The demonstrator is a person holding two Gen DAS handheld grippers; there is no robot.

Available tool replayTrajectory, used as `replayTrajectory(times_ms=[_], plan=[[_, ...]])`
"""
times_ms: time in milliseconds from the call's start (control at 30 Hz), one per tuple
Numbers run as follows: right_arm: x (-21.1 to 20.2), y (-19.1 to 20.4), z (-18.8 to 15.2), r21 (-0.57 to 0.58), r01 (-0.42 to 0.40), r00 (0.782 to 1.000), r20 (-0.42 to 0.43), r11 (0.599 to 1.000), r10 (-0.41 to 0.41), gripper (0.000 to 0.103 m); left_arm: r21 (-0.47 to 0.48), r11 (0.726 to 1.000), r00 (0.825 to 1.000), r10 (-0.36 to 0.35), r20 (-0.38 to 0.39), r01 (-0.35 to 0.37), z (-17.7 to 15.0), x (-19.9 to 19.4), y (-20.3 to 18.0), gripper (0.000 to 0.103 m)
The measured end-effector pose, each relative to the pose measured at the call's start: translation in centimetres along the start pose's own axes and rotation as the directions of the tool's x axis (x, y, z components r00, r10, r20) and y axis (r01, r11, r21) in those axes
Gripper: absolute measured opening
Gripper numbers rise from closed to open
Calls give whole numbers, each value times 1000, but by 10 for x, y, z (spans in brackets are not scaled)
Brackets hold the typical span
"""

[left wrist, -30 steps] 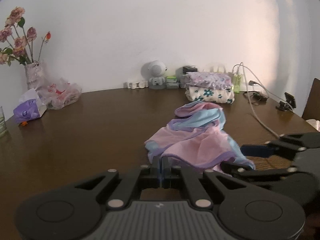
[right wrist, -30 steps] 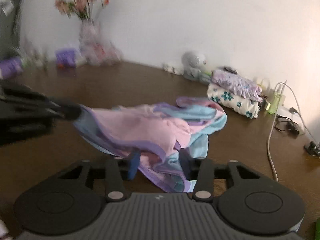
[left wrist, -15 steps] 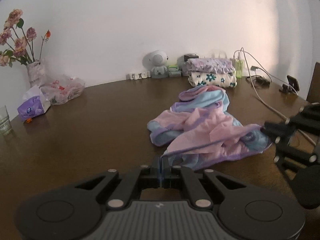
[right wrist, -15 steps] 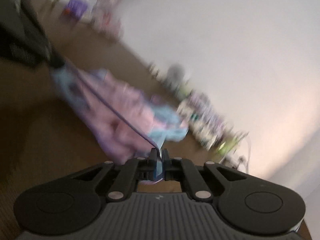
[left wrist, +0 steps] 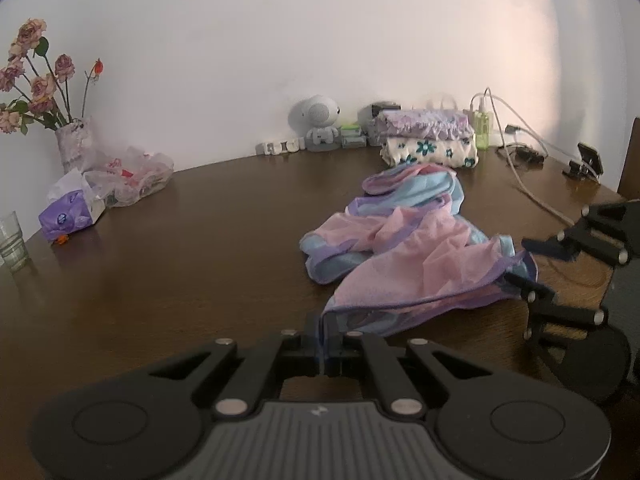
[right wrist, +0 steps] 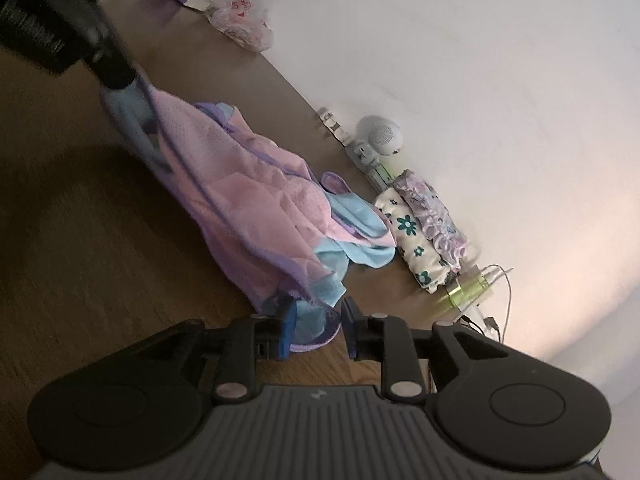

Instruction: Fold clothes

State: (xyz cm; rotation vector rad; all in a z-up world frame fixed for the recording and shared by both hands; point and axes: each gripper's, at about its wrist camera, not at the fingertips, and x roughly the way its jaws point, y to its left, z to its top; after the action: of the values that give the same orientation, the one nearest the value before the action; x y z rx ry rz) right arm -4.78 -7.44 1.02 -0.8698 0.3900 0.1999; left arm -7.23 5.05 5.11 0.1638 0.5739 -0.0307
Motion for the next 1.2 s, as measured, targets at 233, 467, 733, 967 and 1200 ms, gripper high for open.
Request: replayTrajectory(times_ms=[233, 467, 733, 967, 1200], plan=[[5, -16, 4, 41, -34, 999, 10, 999, 33, 26, 2, 1000, 1000, 3, -2, -3, -3, -2, 1, 1], [-14, -35, 5, 142, -76, 997, 34, 987, 72, 6, 11, 1000, 999, 18, 43, -19, -4, -3, -7, 46], [-45, -58, 1, 262, -66, 996, 82, 963, 45, 6, 6, 999, 999, 50, 13, -50, -5, 9, -21, 28], [-26, -37, -15, 180, -51, 999, -6, 982, 53, 7, -4, 999, 998, 52, 33, -52, -5, 3, -17, 3], [-14, -21, -20, 122, -23, 1000, -9, 992, 24, 8, -19, 997, 997, 74, 34, -74, -4, 3, -15, 3]])
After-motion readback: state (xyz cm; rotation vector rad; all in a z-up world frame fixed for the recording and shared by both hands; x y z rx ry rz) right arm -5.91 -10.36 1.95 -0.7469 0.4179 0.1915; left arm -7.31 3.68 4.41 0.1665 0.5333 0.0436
